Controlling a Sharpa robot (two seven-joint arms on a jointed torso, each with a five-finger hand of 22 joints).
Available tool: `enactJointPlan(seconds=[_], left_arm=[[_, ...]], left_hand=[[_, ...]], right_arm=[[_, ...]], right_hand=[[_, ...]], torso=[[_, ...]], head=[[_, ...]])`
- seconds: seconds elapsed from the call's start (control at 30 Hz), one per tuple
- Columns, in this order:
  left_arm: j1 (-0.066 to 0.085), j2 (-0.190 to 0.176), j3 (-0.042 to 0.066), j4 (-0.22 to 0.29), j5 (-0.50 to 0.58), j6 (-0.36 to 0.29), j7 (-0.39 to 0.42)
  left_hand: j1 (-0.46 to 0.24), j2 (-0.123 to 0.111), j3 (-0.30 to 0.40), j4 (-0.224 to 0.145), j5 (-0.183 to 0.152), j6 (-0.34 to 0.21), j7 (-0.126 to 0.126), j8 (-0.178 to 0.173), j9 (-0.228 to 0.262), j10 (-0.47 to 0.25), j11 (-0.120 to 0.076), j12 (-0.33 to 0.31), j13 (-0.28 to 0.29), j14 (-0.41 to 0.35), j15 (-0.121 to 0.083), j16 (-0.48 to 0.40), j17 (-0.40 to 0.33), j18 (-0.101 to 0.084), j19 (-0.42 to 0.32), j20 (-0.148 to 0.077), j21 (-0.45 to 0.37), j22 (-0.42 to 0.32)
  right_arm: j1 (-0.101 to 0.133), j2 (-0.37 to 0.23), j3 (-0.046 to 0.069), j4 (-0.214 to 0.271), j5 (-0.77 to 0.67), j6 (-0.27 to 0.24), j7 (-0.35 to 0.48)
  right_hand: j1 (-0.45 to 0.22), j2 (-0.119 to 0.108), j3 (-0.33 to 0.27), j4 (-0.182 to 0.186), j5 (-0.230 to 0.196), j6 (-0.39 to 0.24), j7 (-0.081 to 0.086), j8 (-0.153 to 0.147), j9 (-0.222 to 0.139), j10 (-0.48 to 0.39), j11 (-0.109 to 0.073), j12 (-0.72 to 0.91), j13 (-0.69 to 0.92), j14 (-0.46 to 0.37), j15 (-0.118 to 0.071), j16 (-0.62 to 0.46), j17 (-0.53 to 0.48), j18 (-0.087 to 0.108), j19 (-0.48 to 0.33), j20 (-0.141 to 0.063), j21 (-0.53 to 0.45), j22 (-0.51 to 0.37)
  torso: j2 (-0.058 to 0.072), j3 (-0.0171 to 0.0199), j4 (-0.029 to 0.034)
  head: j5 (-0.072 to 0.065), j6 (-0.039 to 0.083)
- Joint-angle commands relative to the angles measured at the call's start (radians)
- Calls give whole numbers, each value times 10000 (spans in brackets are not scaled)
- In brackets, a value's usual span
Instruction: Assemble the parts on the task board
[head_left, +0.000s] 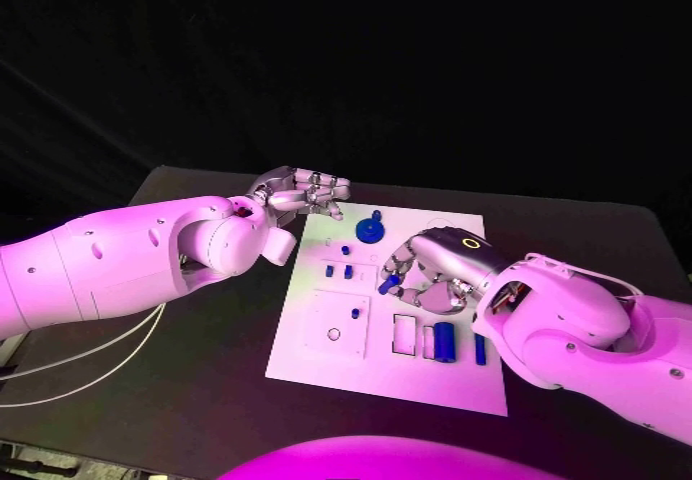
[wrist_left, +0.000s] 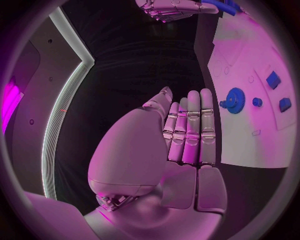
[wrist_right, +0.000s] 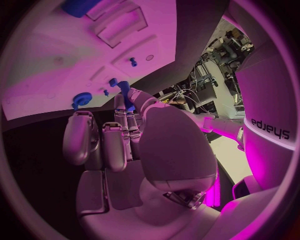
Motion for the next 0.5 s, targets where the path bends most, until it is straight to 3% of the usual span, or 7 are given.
enactJointPlan(seconds=[0.03,0.17,0.33,0.5], left_arm=[[4,66,5,-19,-14,216,34],[4,130,4,-48,-14,231,24],[5,152,1,-55,-14,216,12],[6,153,-1,-31,-14,214,3]], left_hand=[[21,94,-9,-51,0,-39,-31,36,-11,-75,26,55,14,-47,-8,-24,-15,110,44,-9,-49,-10],[21,94,-9,-51,0,-39,-31,36,-11,-75,26,55,14,-47,-8,-24,-15,110,44,-9,-49,-10],[28,103,-12,-62,0,-44,-32,36,-12,-86,27,61,13,-53,-7,-25,-19,108,45,-10,-52,-10],[28,103,-12,-62,0,-44,-32,36,-12,-86,27,61,13,-53,-7,-25,-19,108,45,-10,-52,-10]], right_arm=[[-154,310,-8,15,-447,-138,84],[-390,699,-14,-113,-597,-159,165],[-699,1256,-65,-546,-742,-138,290],[-848,1639,-182,-969,-808,10,315]], right_hand=[[-58,-8,65,-8,34,65,-14,31,127,54,2,-30,-3,483,-70,42,-5,-183,57,14,-23,1098],[-50,-19,78,-21,39,62,-12,29,128,53,1,-37,-5,483,-72,41,-7,-181,54,13,-31,1097],[-35,-35,99,-43,48,57,-5,25,130,51,2,-49,-7,484,-73,46,-1,-180,52,10,-38,1097],[-32,-39,106,-49,50,54,-2,23,130,50,4,-53,-8,481,-73,36,-17,-175,44,9,-58,1089]], torso=[[-4,-10,2],[19,-9,34],[17,-11,-4],[31,-13,32]], head=[[62,8],[122,-15],[365,-77],[386,-109]])
